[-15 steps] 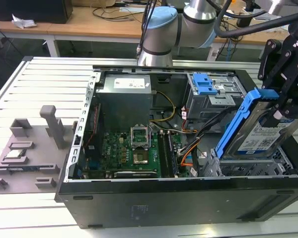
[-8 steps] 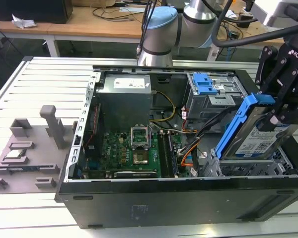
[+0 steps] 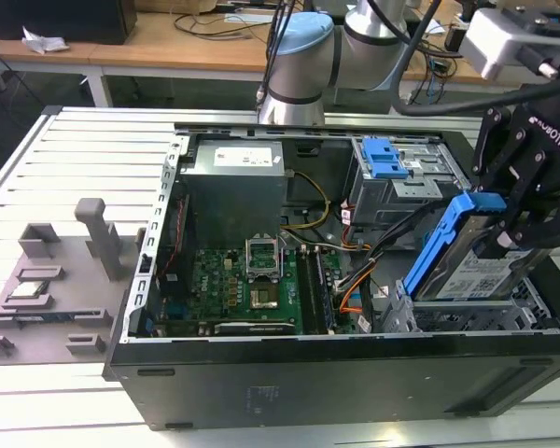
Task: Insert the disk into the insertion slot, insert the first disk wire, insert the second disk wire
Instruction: 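Insert the disk into the insertion slot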
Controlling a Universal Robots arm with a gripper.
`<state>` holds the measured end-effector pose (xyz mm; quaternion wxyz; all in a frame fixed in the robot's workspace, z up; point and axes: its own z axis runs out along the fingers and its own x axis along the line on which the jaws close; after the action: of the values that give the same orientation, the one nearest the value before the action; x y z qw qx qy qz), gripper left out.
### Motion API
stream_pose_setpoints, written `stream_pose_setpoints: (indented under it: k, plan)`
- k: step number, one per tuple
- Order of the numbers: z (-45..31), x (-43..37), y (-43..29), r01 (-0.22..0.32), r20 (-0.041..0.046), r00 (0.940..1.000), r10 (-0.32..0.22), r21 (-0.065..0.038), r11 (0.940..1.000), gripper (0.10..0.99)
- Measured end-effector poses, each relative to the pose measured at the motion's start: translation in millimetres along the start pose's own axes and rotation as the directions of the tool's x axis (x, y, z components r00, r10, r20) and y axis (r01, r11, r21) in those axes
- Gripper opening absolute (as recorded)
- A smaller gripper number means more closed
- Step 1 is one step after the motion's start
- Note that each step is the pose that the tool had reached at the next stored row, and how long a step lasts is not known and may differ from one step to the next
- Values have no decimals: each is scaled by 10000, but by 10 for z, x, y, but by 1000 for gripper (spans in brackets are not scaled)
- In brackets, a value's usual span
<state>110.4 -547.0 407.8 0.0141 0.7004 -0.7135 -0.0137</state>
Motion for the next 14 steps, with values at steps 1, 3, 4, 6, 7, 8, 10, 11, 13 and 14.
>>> stream_pose_setpoints:
  k: [1, 3, 4, 6, 7, 8, 10, 11, 13, 14]
  plan:
    - [17, 0, -1, 0, -1, 10000, 0, 0, 10000, 365]
    - [53, 0, -2, 0, 0, 10000, 0, -1, 10000, 365]
    - [66, 0, -3, 0, -1, 10000, 0, 0, 10000, 365]
    - [100, 0, -4, 0, -1, 10000, 0, 0, 10000, 365]
    - [122, 0, -5, 0, -1, 10000, 0, 0, 10000, 365]
    - [127, 0, -5, 0, -2, 10000, 0, -1, 10000, 365]
    - [128, 0, -5, 0, -3, 10000, 0, 0, 10000, 365]
    - [129, 0, -5, 0, -2, 10000, 0, 0, 10000, 365]
    - [130, 0, -5, 0, 0, 10000, 0, 1, 10000, 365]
    - [129, 0, -5, 0, -2, 10000, 0, 0, 10000, 365]
